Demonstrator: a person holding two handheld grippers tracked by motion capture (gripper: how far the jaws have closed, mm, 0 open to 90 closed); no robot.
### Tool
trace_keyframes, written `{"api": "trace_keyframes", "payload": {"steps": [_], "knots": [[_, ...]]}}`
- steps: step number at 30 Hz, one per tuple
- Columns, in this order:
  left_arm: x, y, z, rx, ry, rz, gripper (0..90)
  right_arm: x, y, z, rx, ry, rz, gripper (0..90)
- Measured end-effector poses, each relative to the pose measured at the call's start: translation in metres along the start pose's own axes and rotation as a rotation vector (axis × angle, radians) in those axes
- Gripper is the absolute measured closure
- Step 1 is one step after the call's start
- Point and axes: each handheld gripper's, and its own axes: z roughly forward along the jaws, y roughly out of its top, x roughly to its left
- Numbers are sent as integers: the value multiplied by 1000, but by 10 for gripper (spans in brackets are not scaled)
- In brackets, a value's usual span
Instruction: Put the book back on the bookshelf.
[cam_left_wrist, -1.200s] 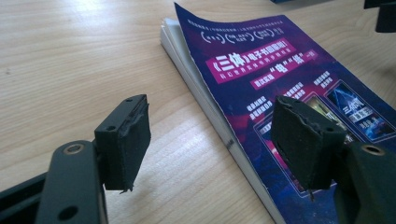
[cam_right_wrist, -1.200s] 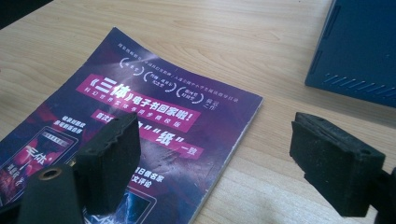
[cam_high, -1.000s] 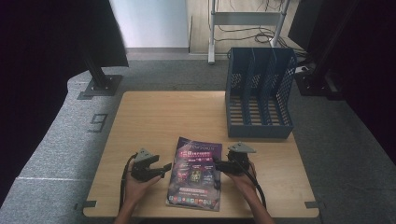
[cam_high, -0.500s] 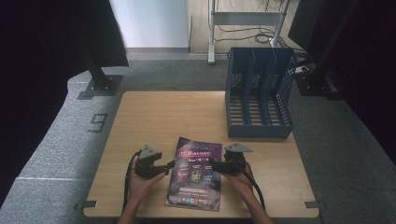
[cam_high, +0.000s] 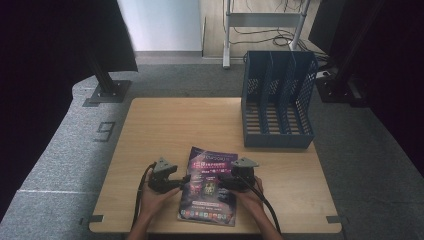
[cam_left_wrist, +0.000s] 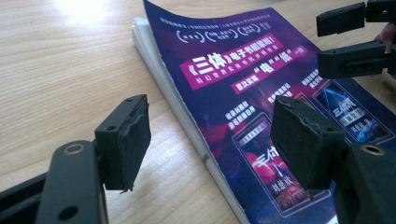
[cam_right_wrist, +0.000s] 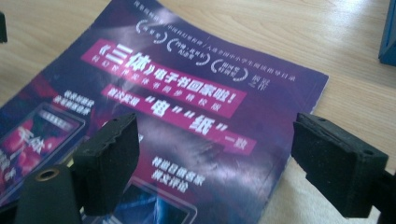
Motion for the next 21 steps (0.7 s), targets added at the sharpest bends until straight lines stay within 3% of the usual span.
{"api": "trace_keyframes", "payload": {"steps": [4, 6, 10, 13, 21], "knots": [[-4, -2, 4, 11, -2, 4, 286, 0, -6, 2, 23, 2, 3, 146], [-5, -2, 7, 14, 4, 4, 283, 1, -11, 8, 43, -19, -14, 125], [-5, -5, 14, 27, 14, -6, 275, -1, -11, 9, 43, -18, 11, 130], [-4, -4, 19, 32, -13, -25, 271, -1, -11, 9, 43, -22, 11, 131], [-8, -3, 37, 70, 8, -13, 251, 0, -11, 9, 44, -26, 10, 135]]}}
